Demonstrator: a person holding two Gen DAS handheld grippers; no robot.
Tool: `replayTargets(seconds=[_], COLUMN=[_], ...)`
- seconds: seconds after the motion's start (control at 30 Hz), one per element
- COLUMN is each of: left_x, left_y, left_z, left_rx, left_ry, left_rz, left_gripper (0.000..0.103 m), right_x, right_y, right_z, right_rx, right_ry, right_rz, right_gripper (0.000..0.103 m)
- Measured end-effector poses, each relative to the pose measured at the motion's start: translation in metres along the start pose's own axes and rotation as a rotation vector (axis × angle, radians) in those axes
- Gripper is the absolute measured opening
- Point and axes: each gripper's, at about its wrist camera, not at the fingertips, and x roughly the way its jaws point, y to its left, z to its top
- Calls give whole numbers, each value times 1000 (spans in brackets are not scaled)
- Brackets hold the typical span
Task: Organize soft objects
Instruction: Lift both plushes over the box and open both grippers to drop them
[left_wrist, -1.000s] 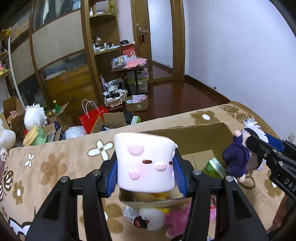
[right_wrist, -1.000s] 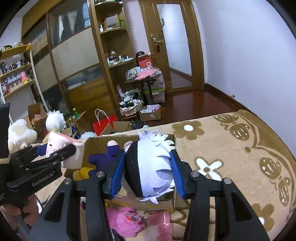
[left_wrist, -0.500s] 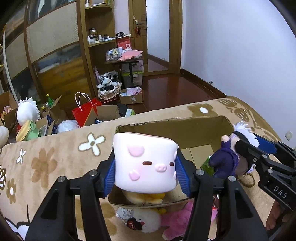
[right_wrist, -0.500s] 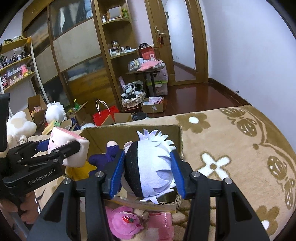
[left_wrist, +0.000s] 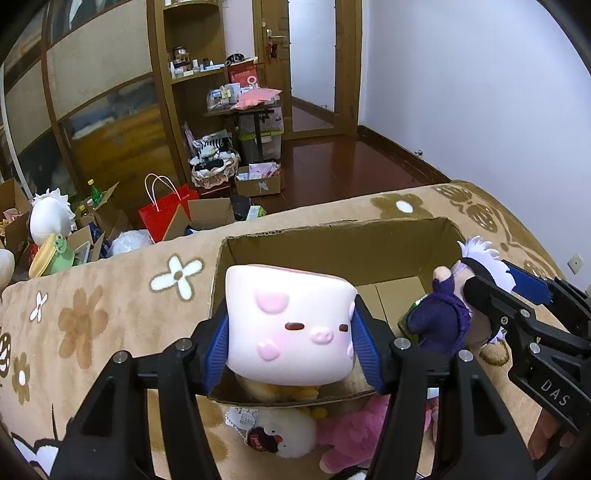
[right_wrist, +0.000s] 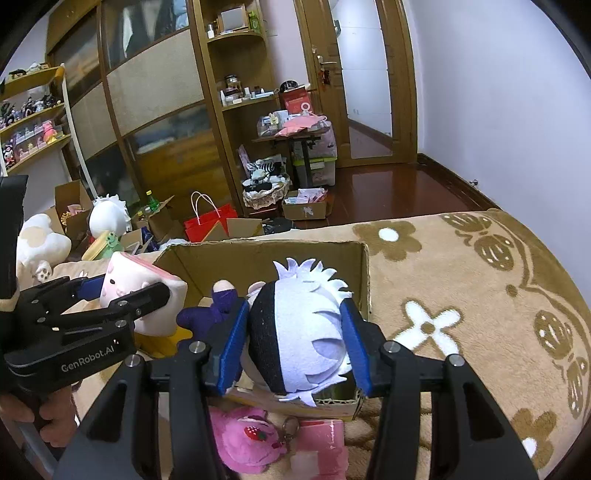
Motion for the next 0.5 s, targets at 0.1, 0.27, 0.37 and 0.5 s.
replayTargets(seconds=[0.1, 0.27, 0.37, 0.5], left_x=[3, 8, 10, 11], left_y=[-2, -5, -4, -2], left_z=[0, -2, -3, -2], left_rx=[14, 24, 27, 23], left_ry=[8, 6, 14, 25], left_rz=[-1, 25, 26, 26], left_gripper=[61, 63, 65, 69], right_x=[3, 7, 8, 9], right_y=[-2, -5, -7, -8], right_z=[0, -2, -3, -4], right_rx=[-3, -1, 9, 14], right_ry=[6, 27, 35, 38], right_rz=[-3, 5, 8, 9], right_gripper=[54, 54, 57, 57])
